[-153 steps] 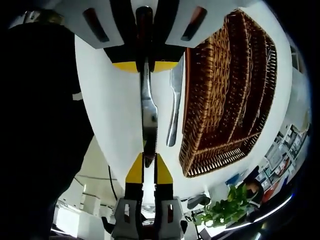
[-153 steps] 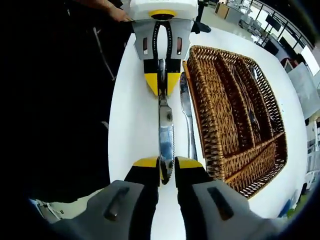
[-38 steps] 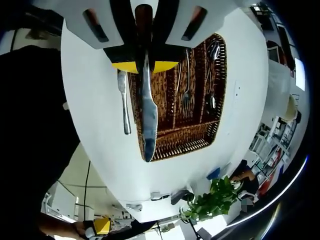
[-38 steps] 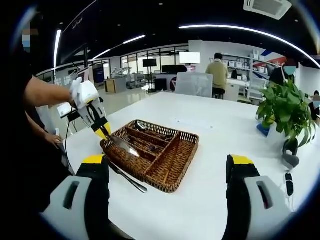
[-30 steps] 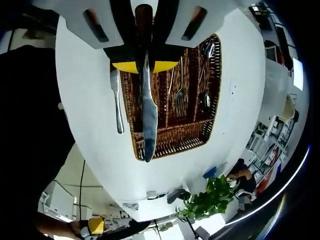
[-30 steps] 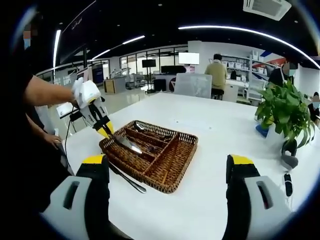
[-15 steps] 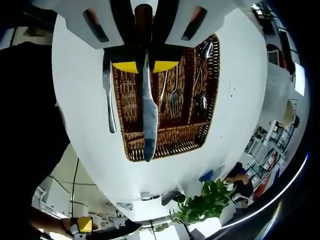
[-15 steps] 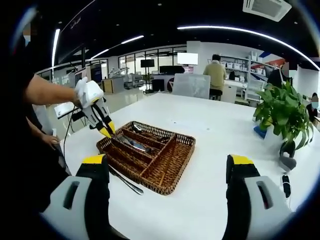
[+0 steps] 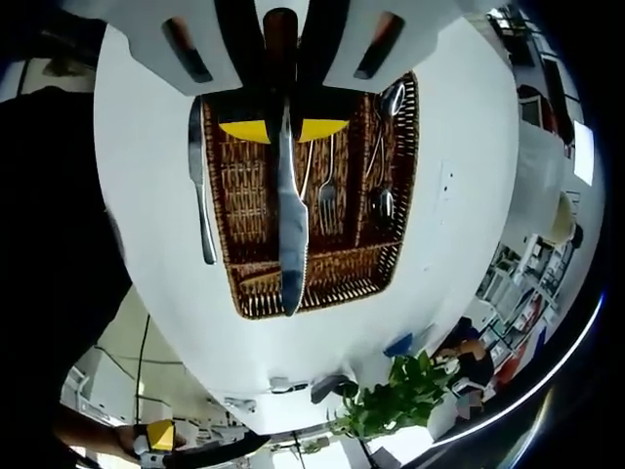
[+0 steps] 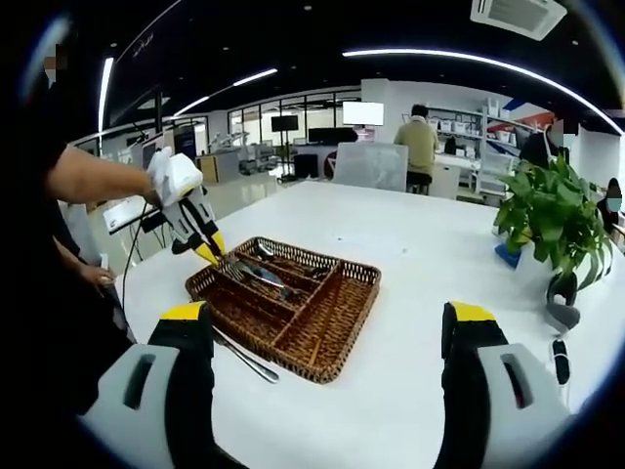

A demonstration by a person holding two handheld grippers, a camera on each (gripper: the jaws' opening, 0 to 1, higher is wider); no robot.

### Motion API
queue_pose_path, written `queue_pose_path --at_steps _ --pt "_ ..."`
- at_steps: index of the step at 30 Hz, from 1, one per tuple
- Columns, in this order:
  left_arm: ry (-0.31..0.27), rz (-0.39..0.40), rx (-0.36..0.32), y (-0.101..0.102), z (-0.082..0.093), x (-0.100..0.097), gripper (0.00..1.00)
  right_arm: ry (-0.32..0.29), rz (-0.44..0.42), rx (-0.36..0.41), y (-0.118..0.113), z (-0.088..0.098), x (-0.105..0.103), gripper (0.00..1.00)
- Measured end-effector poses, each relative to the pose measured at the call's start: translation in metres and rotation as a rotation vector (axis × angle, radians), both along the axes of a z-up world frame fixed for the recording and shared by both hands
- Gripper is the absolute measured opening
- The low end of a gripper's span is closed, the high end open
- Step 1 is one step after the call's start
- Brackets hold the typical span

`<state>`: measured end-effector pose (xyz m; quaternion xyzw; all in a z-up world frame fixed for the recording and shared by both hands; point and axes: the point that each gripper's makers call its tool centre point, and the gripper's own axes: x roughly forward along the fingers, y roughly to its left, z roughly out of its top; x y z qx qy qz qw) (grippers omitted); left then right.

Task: Arrange the knives, forks, and spoons in their matching storage slots by inserting each utensil handle-first until every utensil is classified and aligned in the correct compartment

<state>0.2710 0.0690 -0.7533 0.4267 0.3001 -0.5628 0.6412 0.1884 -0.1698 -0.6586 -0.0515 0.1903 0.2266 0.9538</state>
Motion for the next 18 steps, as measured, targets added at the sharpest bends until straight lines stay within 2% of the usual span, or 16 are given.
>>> queue_pose_path --at_steps 10,18 --pt "0.014 0.008 0.009 0.01 -0.002 0.008 0.06 0.013 0.008 -0.006 0.003 -0.005 -0.002 1.0" --pt "0.018 0.018 0.006 0.009 -0.002 0.011 0.06 0.006 0.004 -0.004 0.003 -0.002 -0.003 1.0"
